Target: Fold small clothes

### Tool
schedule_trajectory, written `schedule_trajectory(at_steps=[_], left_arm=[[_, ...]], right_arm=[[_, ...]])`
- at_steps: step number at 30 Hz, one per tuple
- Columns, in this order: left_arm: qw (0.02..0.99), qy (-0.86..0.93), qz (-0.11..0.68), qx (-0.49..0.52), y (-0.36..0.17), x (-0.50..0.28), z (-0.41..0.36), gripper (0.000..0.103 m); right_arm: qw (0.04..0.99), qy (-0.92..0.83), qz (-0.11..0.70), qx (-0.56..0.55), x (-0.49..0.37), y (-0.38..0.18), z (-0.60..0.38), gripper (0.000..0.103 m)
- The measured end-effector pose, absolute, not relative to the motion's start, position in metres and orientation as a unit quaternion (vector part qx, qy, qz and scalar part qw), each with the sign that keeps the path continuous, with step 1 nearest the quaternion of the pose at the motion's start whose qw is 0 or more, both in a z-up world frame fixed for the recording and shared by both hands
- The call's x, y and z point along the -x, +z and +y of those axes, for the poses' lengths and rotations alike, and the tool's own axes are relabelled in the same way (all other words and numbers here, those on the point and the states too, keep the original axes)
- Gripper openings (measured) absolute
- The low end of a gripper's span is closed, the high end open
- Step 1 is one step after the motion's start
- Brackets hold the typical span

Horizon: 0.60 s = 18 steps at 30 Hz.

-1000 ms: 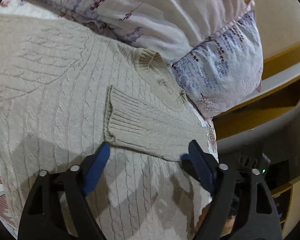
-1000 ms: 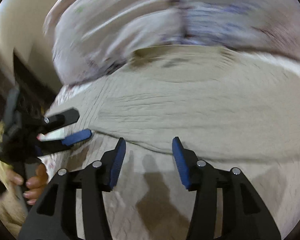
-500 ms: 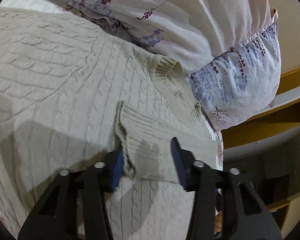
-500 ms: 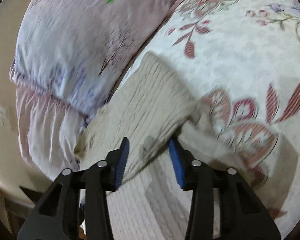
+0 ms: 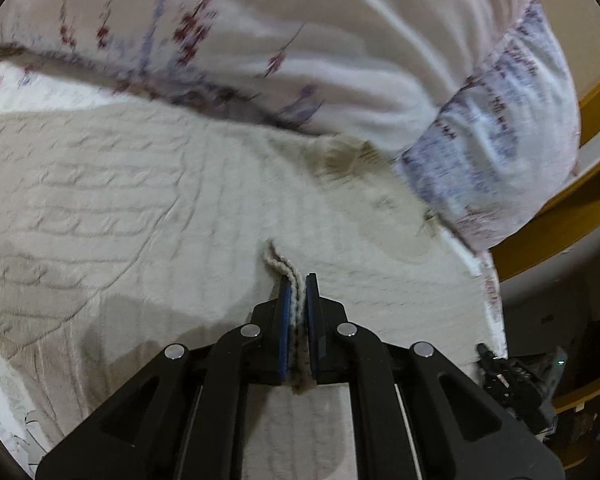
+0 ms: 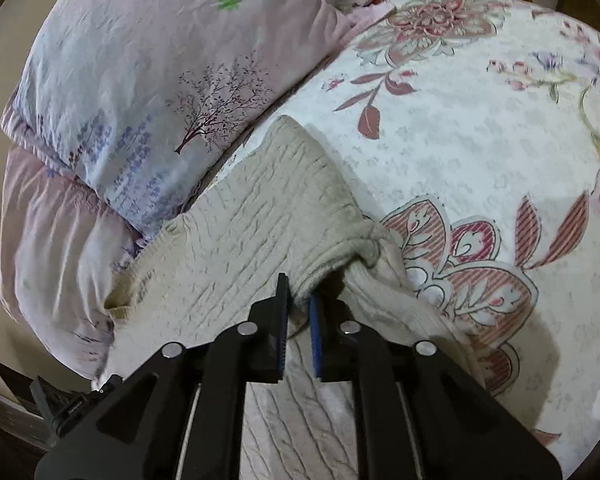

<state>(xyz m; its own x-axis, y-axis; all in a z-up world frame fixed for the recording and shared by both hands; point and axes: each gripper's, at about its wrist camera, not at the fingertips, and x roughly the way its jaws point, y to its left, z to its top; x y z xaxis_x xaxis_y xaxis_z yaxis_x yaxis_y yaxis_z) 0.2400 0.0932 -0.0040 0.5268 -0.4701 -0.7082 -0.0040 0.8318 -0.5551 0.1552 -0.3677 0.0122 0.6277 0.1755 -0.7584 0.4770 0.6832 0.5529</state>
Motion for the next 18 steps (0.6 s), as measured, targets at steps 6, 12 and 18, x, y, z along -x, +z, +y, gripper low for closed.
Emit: schedule_trajectory(at_steps=[6,12,18], left_arm=[[0.838,-0.141,0.471,0.236,0.0,-0.23,0.1,0.009],[0.853,-0.144,0.435,0.251,0.025,-0.191,0.145,0.058],[0.866,-0.066,0.4,0.294,0.032,-0.136,0.238,0.06]], right_arm=[[0.858,-0.141,0.398,-0.292,-0.14,0.056,-0.339,0.055],[0.868,-0.018,0.436,-0.237,-0.163,0.06,-0.28,0.059],[0.856,0.06,0.479,-0.187,-0.185,0.045,-0.22,0.06]])
